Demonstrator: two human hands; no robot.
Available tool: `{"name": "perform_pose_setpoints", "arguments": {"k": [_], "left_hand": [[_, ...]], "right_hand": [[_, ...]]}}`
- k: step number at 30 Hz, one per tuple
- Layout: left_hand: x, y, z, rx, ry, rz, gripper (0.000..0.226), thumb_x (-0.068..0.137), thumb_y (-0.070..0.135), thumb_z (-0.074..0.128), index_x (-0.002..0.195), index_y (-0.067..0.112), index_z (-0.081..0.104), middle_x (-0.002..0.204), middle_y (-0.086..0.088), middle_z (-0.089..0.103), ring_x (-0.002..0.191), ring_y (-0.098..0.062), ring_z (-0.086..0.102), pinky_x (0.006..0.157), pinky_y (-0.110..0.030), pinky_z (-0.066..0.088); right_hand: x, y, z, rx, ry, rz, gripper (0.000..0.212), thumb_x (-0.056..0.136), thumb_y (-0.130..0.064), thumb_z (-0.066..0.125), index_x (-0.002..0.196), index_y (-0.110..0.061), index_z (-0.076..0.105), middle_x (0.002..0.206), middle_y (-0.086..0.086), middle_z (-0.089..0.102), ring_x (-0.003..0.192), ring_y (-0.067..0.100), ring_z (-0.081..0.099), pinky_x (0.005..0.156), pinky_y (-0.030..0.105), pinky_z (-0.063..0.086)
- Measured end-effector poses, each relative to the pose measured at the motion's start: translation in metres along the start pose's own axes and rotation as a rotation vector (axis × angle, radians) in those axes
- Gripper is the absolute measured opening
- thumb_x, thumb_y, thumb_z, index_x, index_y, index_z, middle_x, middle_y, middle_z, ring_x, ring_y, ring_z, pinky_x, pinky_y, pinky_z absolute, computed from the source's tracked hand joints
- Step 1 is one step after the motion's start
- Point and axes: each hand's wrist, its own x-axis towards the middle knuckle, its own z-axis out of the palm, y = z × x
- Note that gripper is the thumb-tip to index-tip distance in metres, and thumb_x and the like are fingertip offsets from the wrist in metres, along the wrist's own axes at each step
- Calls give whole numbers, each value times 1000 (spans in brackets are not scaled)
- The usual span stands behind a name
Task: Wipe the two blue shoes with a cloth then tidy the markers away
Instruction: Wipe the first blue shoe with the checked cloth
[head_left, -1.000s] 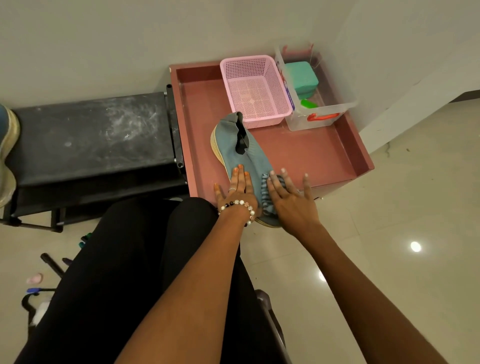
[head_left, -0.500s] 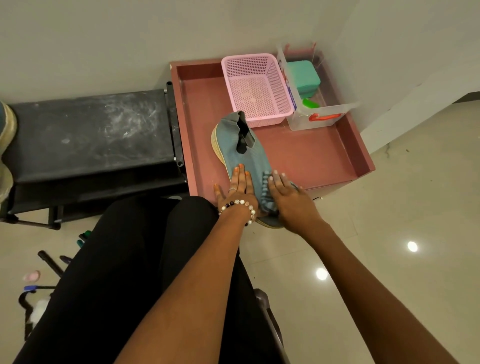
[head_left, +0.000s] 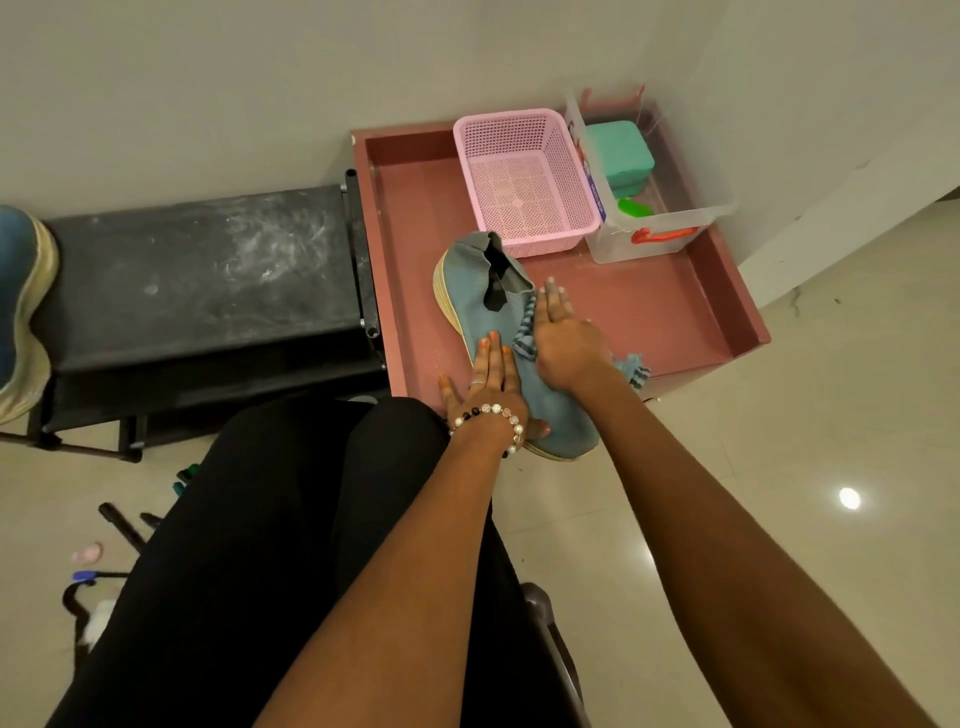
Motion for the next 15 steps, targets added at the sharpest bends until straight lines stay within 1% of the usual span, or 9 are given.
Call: {"name": "perform_pose_setpoints", "arguments": {"k": [5, 7, 9, 10, 11, 12, 13, 14, 15], "left_hand": [[1, 0, 4, 22, 18, 4, 112, 82, 70, 47, 148, 14, -24, 150, -2, -39, 139, -17, -34, 111, -65, 0], [-1, -1, 5, 42, 46, 13, 104, 88, 63, 45, 149, 11, -22, 151, -4, -37, 140, -18, -32, 111, -66, 3], [-5, -1, 5, 68, 47, 34, 95, 94, 53, 42, 149, 9, -20, 151, -5, -37, 141, -20, -31, 111, -66, 5], [-6, -1, 4, 60, 41, 39, 96, 93, 55, 43, 148, 9, -22, 151, -5, -37, 140, -20, -31, 111, -66, 4], [-6, -1, 3, 45, 35, 38, 101, 91, 59, 44, 147, 9, -24, 150, -4, -38, 140, -19, -32, 111, -66, 2], [-5, -1, 2, 29, 28, 31, 107, 88, 64, 46, 146, 10, -26, 150, -3, -40, 139, -18, -33, 111, -66, 1], [-4, -1, 1, 9, 17, 23, 110, 85, 66, 47, 146, 11, -27, 149, -1, -41, 139, -17, -35, 111, -66, 0], [-4, -1, 1, -9, 5, 14, 113, 84, 67, 49, 146, 12, -27, 148, 0, -43, 138, -16, -36, 111, -66, -1], [-4, 0, 1, -17, -3, 7, 114, 83, 67, 50, 146, 13, -28, 147, 0, -44, 137, -15, -36, 111, -66, -1]], "right_hand": [[-45, 3, 19, -24, 32, -52, 72, 98, -26, 39, 147, -1, -9, 156, 16, -13, 145, 28, -3, 111, 48, 29], [-75, 5, 28, 26, 46, -117, 71, 96, -22, 45, 149, -3, 2, 158, 14, -5, 146, 27, -1, 110, 49, 30], [-99, 12, 36, 125, 34, -168, 72, 88, -9, 51, 150, -7, 13, 158, 8, 3, 146, 23, 1, 109, 42, 34], [-107, 17, 34, 207, 11, -163, 73, 83, -2, 52, 149, -10, 20, 157, 5, 10, 146, 19, 6, 108, 37, 35], [-112, 24, 28, 328, 0, -130, 70, 79, 2, 51, 145, -11, 33, 154, 5, 24, 143, 19, 19, 106, 34, 38], [-114, 29, 20, 460, 6, -74, 58, 76, 4, 50, 133, -10, 52, 141, 10, 47, 133, 24, 40, 99, 34, 42], [-114, 33, 9, 589, 49, 12, 41, 72, 3, 48, 107, -9, 68, 113, 15, 66, 110, 30, 57, 85, 33, 46], [-110, 36, -1, 693, 116, 107, 25, 70, 2, 46, 78, -11, 66, 82, 13, 68, 84, 33, 60, 70, 32, 42], [-103, 38, -10, 748, 206, 194, 19, 70, 4, 45, 65, -11, 55, 65, 10, 59, 70, 33, 55, 62, 31, 36]]}}
